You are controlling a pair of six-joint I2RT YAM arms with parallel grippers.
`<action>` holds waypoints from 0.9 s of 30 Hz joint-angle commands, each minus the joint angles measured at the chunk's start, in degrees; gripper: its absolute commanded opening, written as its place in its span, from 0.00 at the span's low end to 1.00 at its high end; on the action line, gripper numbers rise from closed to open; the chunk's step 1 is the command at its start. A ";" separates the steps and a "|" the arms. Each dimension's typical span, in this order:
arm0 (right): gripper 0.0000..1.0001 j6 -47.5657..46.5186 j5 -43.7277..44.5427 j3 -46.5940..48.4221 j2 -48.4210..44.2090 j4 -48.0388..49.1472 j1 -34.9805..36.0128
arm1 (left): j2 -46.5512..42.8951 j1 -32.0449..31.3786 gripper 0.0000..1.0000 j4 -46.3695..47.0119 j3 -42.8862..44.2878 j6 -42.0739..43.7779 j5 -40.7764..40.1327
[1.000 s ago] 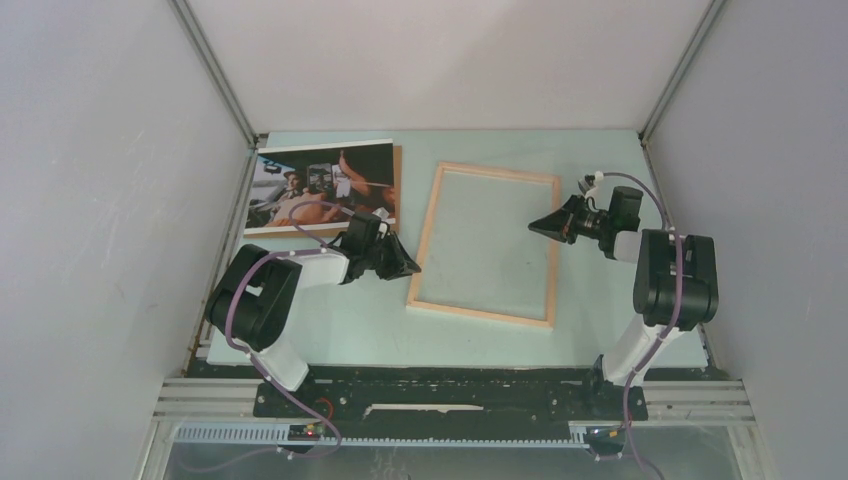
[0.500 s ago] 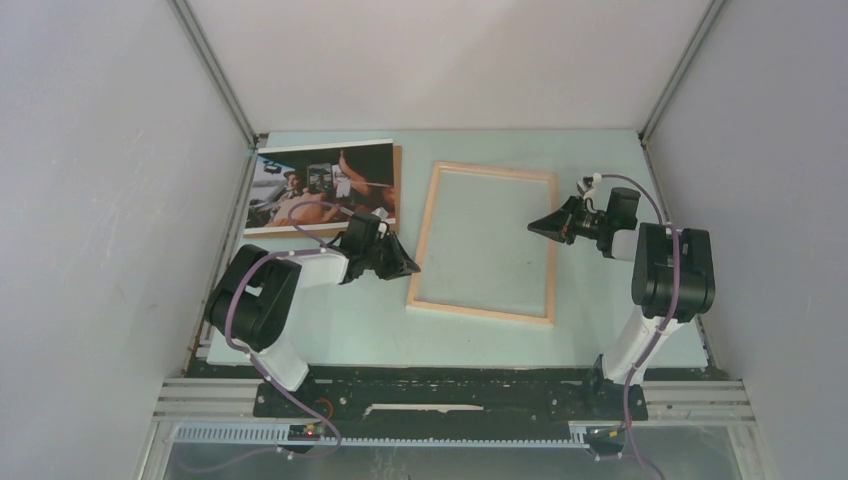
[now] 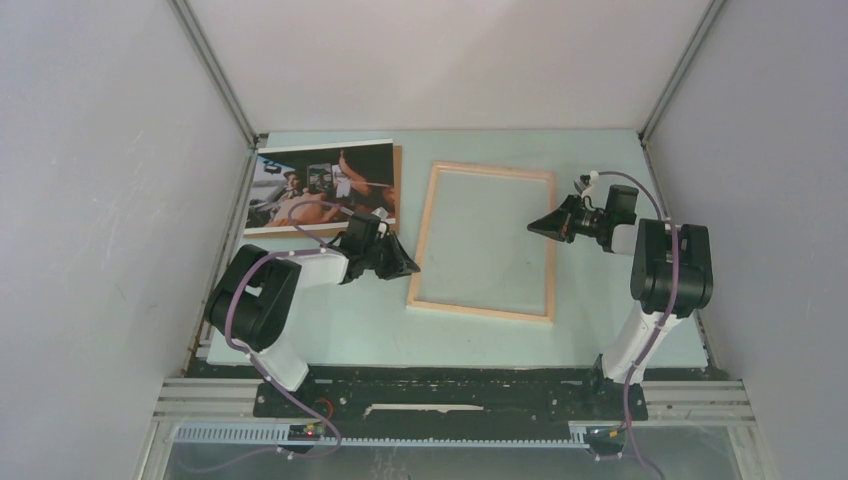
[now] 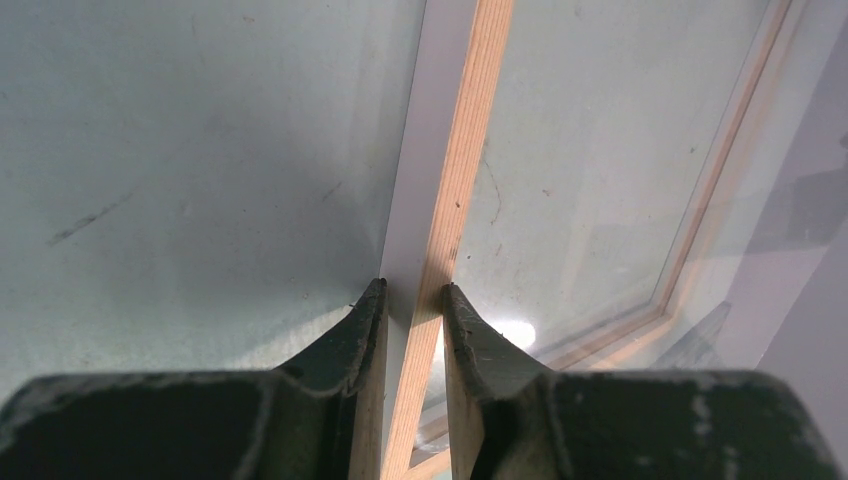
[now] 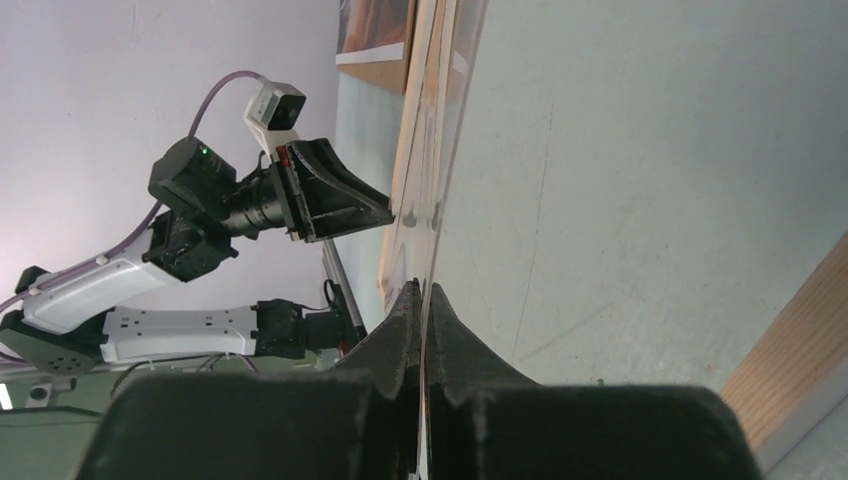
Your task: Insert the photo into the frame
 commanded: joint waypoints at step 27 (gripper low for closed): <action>0.14 -0.39 -0.53 -0.52 1.50 3.29 5.20 | -0.19 -1.09 0.13 -0.14 -2.25 1.20 1.32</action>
